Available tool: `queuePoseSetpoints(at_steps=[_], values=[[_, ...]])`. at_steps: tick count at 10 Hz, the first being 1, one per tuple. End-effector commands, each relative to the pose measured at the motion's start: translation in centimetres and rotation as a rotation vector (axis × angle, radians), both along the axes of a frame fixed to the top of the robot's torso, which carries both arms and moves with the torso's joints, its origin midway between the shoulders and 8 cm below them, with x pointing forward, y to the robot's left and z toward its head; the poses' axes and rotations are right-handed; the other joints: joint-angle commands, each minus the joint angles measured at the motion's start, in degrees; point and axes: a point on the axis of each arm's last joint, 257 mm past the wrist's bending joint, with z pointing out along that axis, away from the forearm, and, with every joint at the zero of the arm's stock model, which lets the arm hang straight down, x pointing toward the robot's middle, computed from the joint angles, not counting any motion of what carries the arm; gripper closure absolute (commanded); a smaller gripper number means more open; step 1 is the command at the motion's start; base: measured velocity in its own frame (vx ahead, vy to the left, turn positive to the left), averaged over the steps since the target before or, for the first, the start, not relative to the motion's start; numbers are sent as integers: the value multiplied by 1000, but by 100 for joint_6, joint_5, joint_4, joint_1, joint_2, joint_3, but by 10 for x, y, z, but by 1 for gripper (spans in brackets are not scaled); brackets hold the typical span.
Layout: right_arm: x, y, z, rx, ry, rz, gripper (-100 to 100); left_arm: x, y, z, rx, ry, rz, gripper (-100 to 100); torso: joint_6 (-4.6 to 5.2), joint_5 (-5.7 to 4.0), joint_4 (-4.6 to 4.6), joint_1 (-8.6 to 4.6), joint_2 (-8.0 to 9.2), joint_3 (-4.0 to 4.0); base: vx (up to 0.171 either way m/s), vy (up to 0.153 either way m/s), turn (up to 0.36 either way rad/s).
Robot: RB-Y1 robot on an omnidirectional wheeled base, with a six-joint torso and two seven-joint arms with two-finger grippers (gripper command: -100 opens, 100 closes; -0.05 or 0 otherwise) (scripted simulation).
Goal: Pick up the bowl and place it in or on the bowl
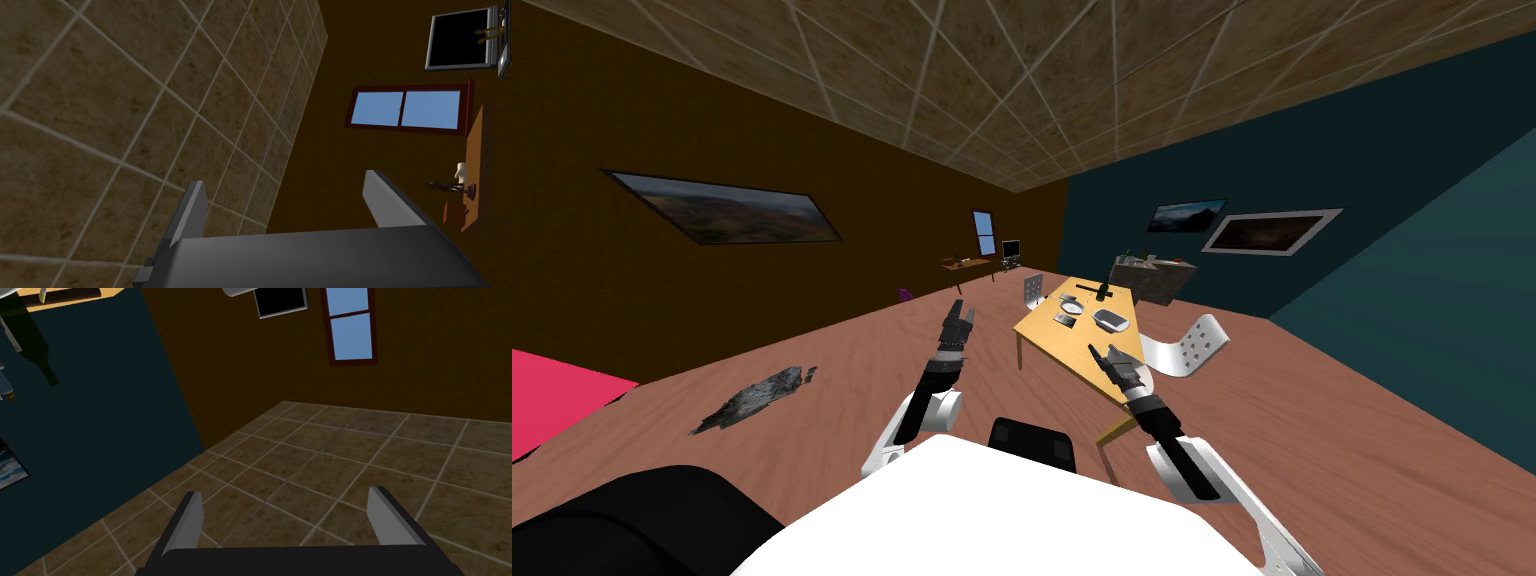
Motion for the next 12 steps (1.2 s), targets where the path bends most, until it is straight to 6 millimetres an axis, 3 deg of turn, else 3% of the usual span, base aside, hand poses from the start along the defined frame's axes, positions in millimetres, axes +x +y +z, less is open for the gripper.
queuePoseSetpoints(at_steps=[1,2,4,5,6,8,10,11,12], values=[[-1,-8,-24,-108,30,-1,-100,0,0,0,0,0,0,0,0,0,0,0,0,0,13,82,145],[-1,-8,-24,-114,29,-1,-100,0,0,0,0,0,0,0,-3,-1,0,2,-2,-1,9,61,50],[-2,-25,-59,-287,79,-1,-100,0,0,0,0,0,0,0,-2,-2,0,-4,-2,-1,17,90,149],[-3,-27,-63,-299,85,-4,-100,0,0,0,0,0,0,0,-3,1,-1,8,-7,-4,27,77,39],[-5,-39,-81,-388,114,-6,-100,0,0,0,0,0,0,0,1,1,-1,0,-7,-4,18,63,75],[-7,-53,-100,-475,145,-9,-100,0,0,0,0,0,0,0,-1,-2,-1,-4,-6,-4,28,57,99],[-15,-84,-134,-639,212,-16,-100,0,0,0,0,0,0,0,0,-4,-1,-16,-5,-3,28,36,78],[-15,-84,-134,-639,212,-16,-100,0,0,0,0,0,0,0,1,-4,-1,-19,-6,-4,31,18,37],[-20,-102,-150,-716,248,-20,-100,0,0,0,0,0,0,0,1,-5,-1,-23,-7,-4,40,11,50]])
